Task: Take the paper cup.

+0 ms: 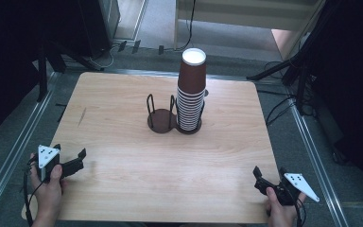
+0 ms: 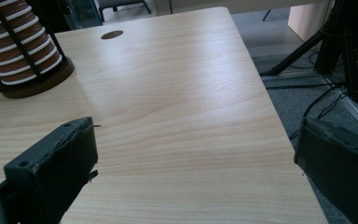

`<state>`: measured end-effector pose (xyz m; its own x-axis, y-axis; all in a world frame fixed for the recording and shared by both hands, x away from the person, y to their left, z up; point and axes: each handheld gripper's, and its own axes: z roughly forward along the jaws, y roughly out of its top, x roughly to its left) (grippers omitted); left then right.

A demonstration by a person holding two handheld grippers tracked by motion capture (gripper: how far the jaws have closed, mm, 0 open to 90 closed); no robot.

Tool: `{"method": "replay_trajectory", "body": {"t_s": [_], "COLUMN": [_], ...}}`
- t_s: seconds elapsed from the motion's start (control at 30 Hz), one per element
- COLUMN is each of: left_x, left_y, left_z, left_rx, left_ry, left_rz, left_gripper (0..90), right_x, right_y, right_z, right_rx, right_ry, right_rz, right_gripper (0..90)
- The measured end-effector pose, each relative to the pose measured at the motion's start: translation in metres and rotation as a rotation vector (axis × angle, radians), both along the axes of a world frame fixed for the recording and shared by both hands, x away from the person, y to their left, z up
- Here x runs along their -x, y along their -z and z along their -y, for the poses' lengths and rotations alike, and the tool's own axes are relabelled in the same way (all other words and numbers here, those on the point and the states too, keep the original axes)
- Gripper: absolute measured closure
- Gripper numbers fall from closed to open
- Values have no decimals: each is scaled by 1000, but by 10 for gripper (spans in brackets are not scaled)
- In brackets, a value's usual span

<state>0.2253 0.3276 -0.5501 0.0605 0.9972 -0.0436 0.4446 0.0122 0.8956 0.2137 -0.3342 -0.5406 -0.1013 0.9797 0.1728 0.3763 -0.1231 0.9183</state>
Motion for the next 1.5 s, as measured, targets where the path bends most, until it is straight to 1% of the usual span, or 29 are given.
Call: {"method": "replay_trajectory", "body": {"t_s": [0.03,0.07,0.13,0.17,0.2,0.23,0.3,0.33,0.37,0.4,0.43,0.47,0.57,0.63,0.77,0.87,0.9,0.93,0.97,1.07,1.1,1.23,1.37,1.4,1.47,1.5], "left_x": [0,0,-1,-1,-1,-2,-2,-3,-3,-2,-2,-1,-2,-2,-1,-1,-1,-1,-1,0,-1,-1,0,1,1,1], "left_y": [0,0,0,0,0,0,0,0,0,0,0,0,0,0,0,0,0,0,0,0,0,0,0,0,0,0], "left_z": [-1,-1,-2,-4,-4,-6,-6,-5,-5,-5,-5,-5,-5,-5,-4,-3,-3,-3,-3,-2,-1,-1,-3,-3,-4,-4], "left_rx": [9,9,20,35,35,44,41,34,34,28,28,36,42,36,26,27,26,26,26,18,15,13,25,35,41,42], "left_ry": [-3,-3,-5,-2,-2,-24,-26,-5,-5,14,14,25,21,21,26,26,27,27,32,39,38,39,43,43,43,43], "left_rz": [-3,-3,-5,-11,-11,-4,-4,-11,-11,-10,-10,-6,-9,-10,-9,-8,-9,-9,-9,-11,-13,-15,-6,1,0,-1], "left_gripper": [89,89,90,90,90,90,90,90,90,90,90,90,92,92,93,93,93,93,93,93,94,94,94,94,94,94], "right_x": [0,0,-2,-4,-4,-6,-6,-8,-8,-10,-10,-13,-16,-17,-20,-22,-24,-24,-26,-29,-31,-35,-42,-43,-45,-45], "right_y": [-1,-1,-2,-3,-3,-8,-11,-16,-16,-20,-20,-22,-24,-28,-38,-42,-45,-45,-48,-50,-52,-56,-64,-65,-69,-70], "right_z": [-1,-1,-3,-6,-6,-10,-12,-16,-16,-20,-20,-22,-25,-28,-37,-41,-45,-45,-49,-53,-57,-63,-72,-73,-76,-77], "right_rx": [-4,-4,-6,-11,-11,4,9,20,20,33,33,46,75,81,100,102,94,94,95,92,91,89,89,93,99,94], "right_ry": [-2,-2,-8,-8,-8,-12,-18,-37,-37,-55,-55,-64,-73,-84,-113,-127,-134,-134,-148,-151,-153,-167,-180,-181,-187,-188], "right_rz": [-3,-3,2,5,5,15,19,35,35,40,40,40,38,41,68,78,82,82,88,84,80,75,89,92,96,94], "right_gripper": [0,0,0,0,0,0,0,0,0,0,0,0,0,0,0,0,0,0,0,0,0,0,0,0,0,0]}}
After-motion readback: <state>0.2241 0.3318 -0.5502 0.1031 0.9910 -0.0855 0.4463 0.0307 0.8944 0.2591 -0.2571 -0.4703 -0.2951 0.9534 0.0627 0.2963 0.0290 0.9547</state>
